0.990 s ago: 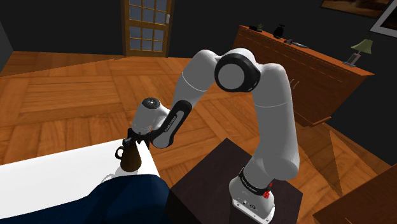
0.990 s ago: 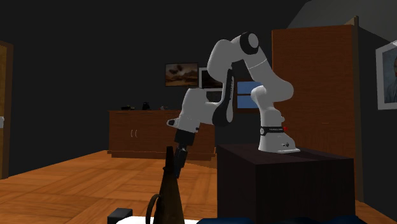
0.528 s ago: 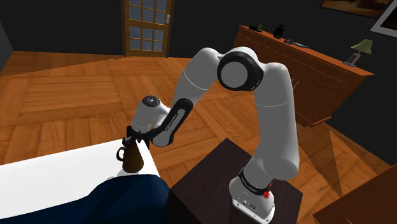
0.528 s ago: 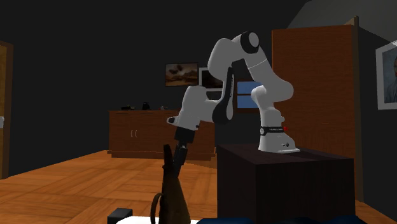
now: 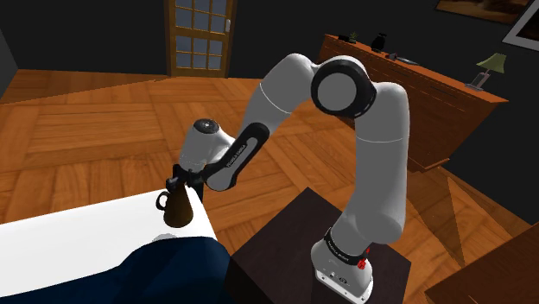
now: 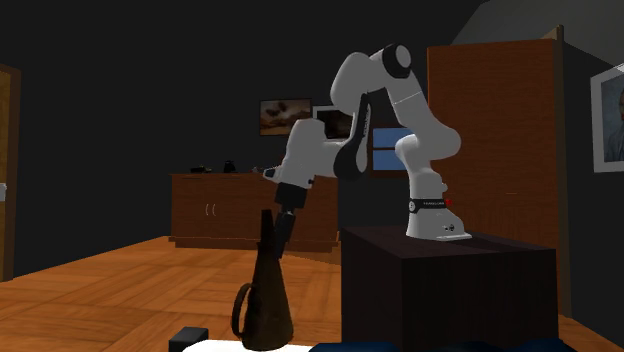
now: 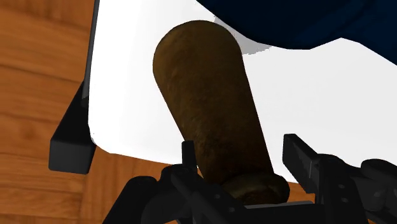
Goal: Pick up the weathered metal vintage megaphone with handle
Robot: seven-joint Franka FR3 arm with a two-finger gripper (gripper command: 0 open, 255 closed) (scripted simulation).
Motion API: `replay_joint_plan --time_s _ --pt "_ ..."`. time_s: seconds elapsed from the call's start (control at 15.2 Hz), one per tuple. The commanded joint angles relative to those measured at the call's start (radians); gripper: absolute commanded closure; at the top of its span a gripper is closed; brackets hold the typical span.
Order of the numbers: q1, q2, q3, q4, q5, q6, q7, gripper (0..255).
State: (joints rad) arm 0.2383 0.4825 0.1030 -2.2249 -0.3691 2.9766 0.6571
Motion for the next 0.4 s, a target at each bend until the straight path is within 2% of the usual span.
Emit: replay_joint_plan --time_s 0.0,0.33 --pt "-0.017 -0.028 0.020 -0.004 0.012 -0.024 -0.014 255" --pt "-0.038 -0.067 0.046 -0.012 0.032 -0.056 -0.032 255"
